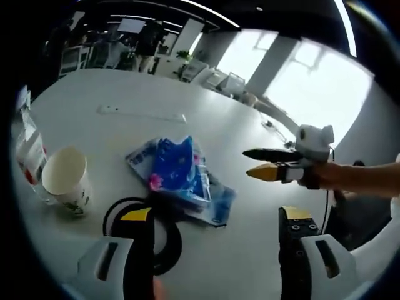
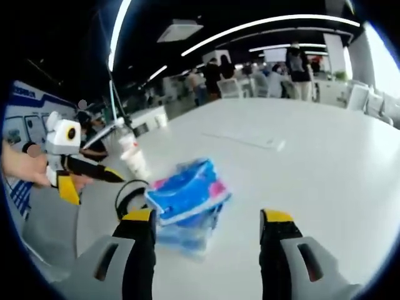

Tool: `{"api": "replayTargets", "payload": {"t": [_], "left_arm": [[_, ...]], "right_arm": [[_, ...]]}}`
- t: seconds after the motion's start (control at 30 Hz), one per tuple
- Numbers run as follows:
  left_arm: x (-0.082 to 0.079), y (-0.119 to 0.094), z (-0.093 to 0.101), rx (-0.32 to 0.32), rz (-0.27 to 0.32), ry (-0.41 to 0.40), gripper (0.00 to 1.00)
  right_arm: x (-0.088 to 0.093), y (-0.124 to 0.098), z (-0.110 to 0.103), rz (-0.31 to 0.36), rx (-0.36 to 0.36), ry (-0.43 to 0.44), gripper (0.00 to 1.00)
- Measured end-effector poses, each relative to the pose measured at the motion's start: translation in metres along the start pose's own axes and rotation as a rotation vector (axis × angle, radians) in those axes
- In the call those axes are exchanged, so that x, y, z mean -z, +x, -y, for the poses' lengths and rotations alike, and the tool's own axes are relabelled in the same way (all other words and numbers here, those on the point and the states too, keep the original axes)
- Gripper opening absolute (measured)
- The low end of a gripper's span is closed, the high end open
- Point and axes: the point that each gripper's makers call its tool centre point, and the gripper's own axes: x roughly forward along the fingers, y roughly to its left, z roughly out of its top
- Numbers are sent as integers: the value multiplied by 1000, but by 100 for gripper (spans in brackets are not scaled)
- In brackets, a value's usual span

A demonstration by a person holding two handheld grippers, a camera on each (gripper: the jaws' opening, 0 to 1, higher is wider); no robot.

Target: Arrange the tabletop items into an orderly group along one side of the table until the central work area is clear of visible clutter.

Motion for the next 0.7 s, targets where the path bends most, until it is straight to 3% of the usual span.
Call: {"api": "replayTargets", "payload": {"t": [0.7], "left_arm": [[-15,32,-19,-62,-16,-81,68]], "right_arm": [[-14,53,25,-36,-59,-25,62]]}}
